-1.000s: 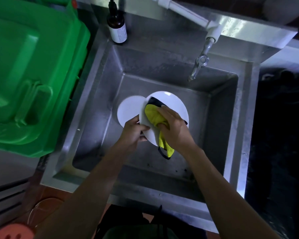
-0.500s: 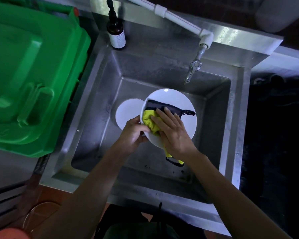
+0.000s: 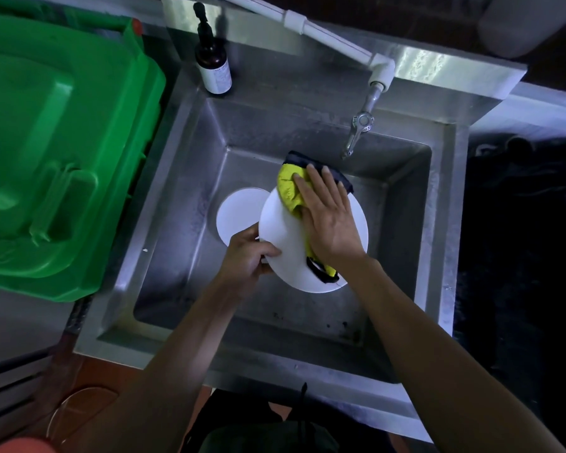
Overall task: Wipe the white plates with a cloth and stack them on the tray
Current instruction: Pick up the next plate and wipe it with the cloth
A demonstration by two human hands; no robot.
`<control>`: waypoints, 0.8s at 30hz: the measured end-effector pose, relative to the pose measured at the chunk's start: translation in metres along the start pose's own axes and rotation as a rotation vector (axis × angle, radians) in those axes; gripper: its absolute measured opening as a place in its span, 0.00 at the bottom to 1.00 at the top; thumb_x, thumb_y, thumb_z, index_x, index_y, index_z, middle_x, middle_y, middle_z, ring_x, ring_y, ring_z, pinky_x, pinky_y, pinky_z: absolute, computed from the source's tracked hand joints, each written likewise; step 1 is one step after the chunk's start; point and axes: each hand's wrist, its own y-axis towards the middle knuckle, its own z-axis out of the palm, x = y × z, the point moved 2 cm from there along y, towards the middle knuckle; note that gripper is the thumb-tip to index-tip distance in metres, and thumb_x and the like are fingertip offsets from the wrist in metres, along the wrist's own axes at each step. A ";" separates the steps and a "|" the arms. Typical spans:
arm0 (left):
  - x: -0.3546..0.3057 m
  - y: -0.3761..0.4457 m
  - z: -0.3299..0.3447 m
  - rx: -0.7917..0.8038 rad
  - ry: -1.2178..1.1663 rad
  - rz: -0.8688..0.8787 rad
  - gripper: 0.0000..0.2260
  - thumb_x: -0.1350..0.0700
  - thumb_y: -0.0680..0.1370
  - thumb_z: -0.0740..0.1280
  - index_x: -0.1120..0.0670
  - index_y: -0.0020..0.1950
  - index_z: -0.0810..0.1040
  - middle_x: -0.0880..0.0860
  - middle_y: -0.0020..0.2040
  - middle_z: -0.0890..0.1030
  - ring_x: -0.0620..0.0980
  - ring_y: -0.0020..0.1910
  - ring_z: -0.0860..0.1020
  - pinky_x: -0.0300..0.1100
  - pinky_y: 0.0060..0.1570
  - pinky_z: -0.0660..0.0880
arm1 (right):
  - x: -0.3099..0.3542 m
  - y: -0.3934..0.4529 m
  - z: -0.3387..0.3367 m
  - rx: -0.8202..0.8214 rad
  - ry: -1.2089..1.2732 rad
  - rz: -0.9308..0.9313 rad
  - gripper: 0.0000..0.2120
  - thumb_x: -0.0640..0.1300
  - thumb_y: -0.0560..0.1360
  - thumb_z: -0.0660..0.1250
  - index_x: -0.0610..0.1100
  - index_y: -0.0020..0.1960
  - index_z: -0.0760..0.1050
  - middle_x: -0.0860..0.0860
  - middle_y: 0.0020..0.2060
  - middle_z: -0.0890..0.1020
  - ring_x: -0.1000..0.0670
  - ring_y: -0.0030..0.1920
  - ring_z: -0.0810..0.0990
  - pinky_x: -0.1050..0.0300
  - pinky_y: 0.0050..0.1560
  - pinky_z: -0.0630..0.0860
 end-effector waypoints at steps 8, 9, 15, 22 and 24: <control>0.001 0.000 -0.001 -0.098 -0.089 0.055 0.24 0.64 0.63 0.68 0.51 0.58 0.84 0.58 0.55 0.85 0.58 0.51 0.83 0.50 0.42 0.80 | -0.016 -0.015 -0.002 -0.020 -0.019 0.141 0.24 0.46 0.85 0.49 0.49 0.81 0.56 0.50 0.82 0.52 0.48 0.81 0.44 0.43 0.80 0.43; 0.000 0.001 -0.001 -0.105 -0.096 0.063 0.24 0.64 0.63 0.68 0.50 0.58 0.85 0.58 0.56 0.85 0.59 0.52 0.83 0.51 0.42 0.81 | -0.016 -0.019 -0.001 -0.014 -0.015 0.158 0.24 0.47 0.85 0.48 0.49 0.81 0.56 0.50 0.81 0.53 0.48 0.81 0.45 0.43 0.80 0.44; 0.000 0.004 -0.005 -0.104 -0.110 0.095 0.23 0.62 0.65 0.69 0.48 0.58 0.84 0.55 0.57 0.85 0.59 0.56 0.83 0.57 0.49 0.82 | -0.005 -0.044 0.012 0.011 0.075 0.249 0.25 0.47 0.83 0.49 0.51 0.81 0.57 0.50 0.81 0.55 0.48 0.81 0.48 0.41 0.80 0.47; 0.004 0.008 -0.001 -0.112 -0.190 0.087 0.20 0.64 0.70 0.71 0.52 0.62 0.83 0.60 0.60 0.84 0.62 0.59 0.82 0.59 0.54 0.81 | 0.032 -0.062 0.027 0.027 0.181 0.263 0.27 0.43 0.81 0.52 0.50 0.80 0.58 0.50 0.81 0.54 0.47 0.81 0.48 0.43 0.80 0.46; 0.003 0.009 0.001 -0.116 -0.195 0.091 0.17 0.63 0.74 0.71 0.51 0.61 0.84 0.59 0.59 0.84 0.61 0.57 0.83 0.55 0.52 0.81 | 0.043 -0.062 0.029 0.033 0.234 0.266 0.27 0.44 0.82 0.52 0.50 0.81 0.57 0.50 0.81 0.52 0.48 0.81 0.46 0.43 0.80 0.45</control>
